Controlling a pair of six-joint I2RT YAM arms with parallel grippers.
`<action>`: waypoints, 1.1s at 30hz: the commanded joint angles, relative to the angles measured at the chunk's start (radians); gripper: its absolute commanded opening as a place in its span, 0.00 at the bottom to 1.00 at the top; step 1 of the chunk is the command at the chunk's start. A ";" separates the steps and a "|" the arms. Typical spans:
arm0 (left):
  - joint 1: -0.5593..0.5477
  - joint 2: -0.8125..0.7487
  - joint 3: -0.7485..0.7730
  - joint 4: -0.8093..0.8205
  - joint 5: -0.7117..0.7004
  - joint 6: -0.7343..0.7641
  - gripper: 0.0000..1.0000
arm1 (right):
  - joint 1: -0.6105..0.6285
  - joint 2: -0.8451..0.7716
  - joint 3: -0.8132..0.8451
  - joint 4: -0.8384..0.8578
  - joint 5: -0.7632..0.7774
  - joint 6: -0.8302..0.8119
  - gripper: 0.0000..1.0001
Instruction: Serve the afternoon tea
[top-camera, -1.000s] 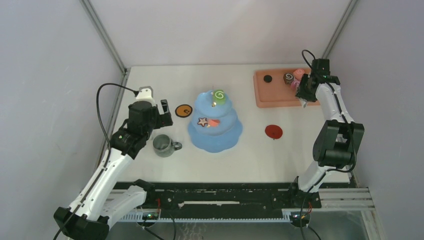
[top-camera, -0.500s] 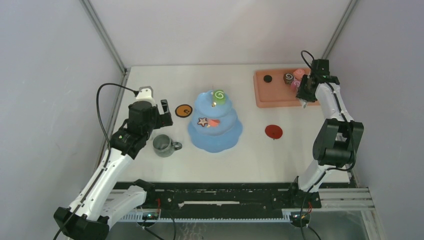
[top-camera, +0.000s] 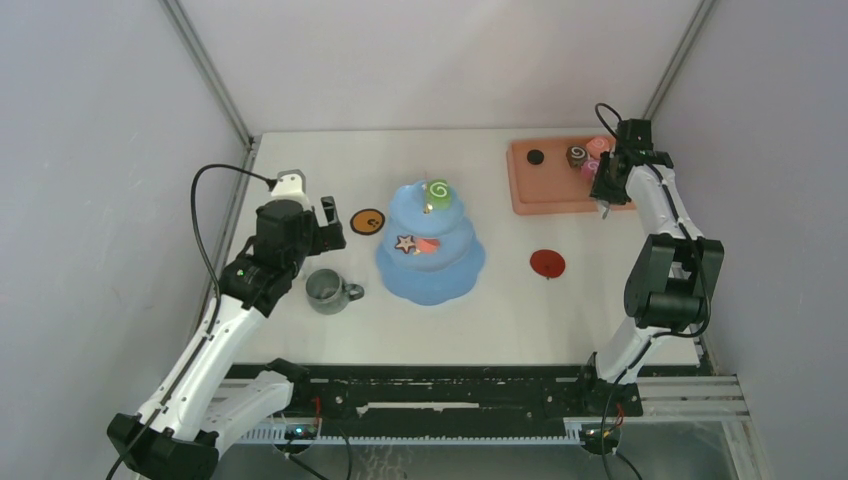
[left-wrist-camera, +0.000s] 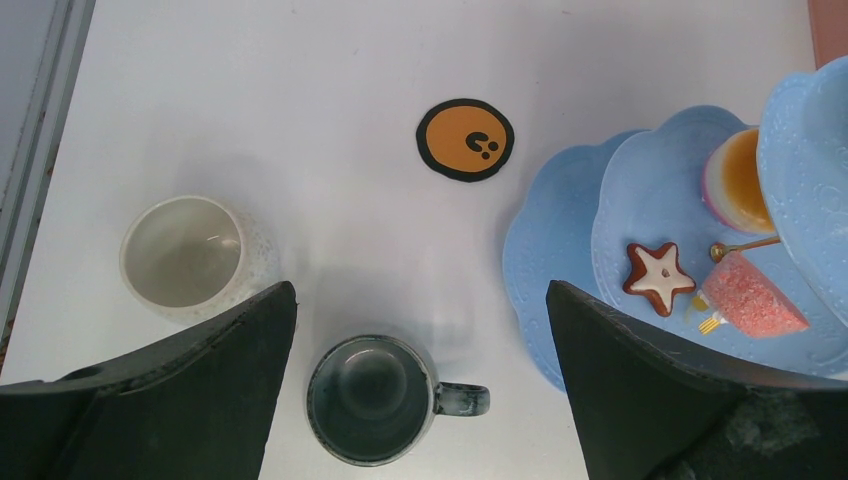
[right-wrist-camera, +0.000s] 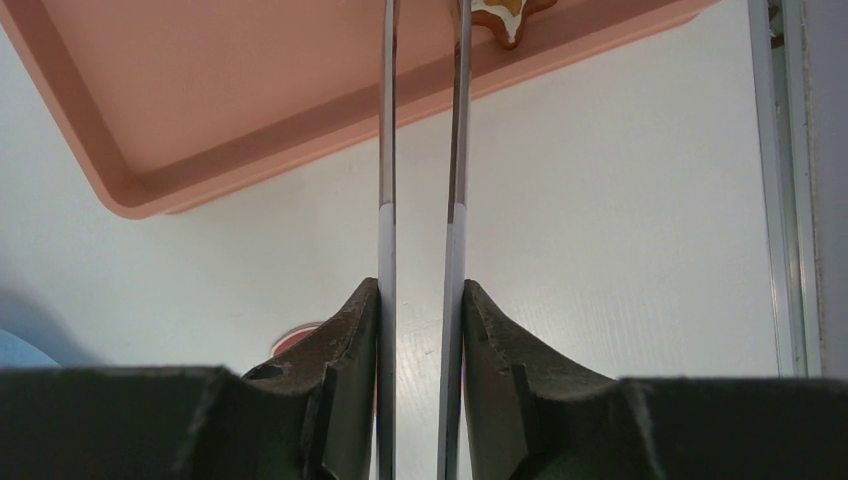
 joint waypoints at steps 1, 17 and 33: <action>0.008 -0.008 0.047 0.037 0.002 0.017 1.00 | 0.012 -0.013 0.043 0.046 0.004 -0.022 0.05; 0.008 -0.066 0.016 0.021 -0.005 0.011 1.00 | 0.055 -0.113 -0.021 0.055 0.011 0.014 0.00; 0.007 -0.091 -0.004 0.013 0.008 0.001 1.00 | 0.098 -0.215 -0.093 0.043 -0.001 0.075 0.00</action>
